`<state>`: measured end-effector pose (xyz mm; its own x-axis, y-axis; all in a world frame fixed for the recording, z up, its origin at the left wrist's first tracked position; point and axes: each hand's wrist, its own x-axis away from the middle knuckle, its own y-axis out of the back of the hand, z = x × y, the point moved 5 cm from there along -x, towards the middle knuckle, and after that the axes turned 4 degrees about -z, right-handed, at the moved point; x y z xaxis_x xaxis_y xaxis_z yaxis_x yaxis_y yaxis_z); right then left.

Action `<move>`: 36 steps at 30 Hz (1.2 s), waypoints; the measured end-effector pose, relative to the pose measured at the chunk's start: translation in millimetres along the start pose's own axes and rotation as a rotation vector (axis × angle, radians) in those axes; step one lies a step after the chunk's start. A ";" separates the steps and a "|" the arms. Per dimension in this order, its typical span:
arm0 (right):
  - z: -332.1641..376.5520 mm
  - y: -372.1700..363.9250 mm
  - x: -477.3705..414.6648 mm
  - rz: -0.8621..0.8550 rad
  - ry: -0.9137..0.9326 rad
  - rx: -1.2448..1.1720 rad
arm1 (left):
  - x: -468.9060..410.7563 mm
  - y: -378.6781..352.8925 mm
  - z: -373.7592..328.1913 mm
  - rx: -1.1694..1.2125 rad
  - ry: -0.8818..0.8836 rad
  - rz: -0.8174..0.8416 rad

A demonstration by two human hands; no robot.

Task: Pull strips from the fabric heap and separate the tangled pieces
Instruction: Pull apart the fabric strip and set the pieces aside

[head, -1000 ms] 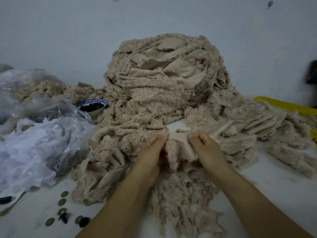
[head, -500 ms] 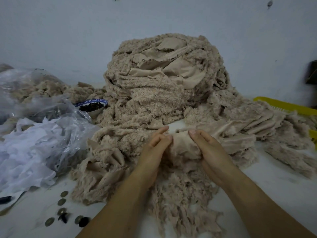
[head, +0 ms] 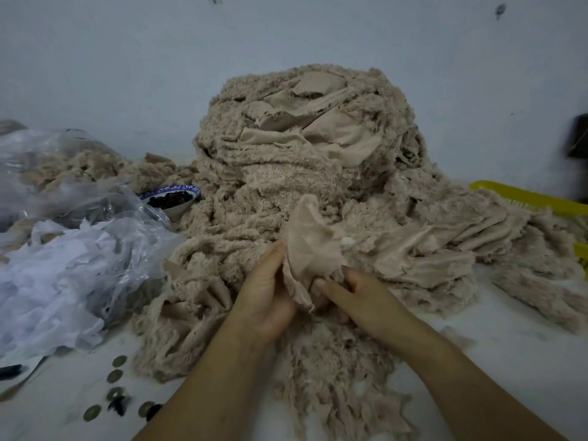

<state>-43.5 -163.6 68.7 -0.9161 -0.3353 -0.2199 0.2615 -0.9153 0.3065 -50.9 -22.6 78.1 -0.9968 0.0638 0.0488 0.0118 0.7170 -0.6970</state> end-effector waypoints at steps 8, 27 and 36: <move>-1.2 -1.0 0.5 -0.002 -0.149 -0.453 | -4.0 0.8 -1.2 -0.617 -0.295 -0.129; -23.7 28.4 -13.6 -0.352 -0.165 -0.289 | -14.8 37.8 -8.0 -1.556 -0.322 -0.414; -12.3 2.6 -5.9 -0.122 -0.098 0.109 | -8.1 22.0 -13.5 -1.286 -0.418 -0.401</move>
<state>-33.7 -166.7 59.3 -0.9656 -0.1954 -0.1715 0.1174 -0.9163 0.3830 -41.5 2.0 72.0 -0.8969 -0.3377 -0.2855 -0.4369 0.7759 0.4551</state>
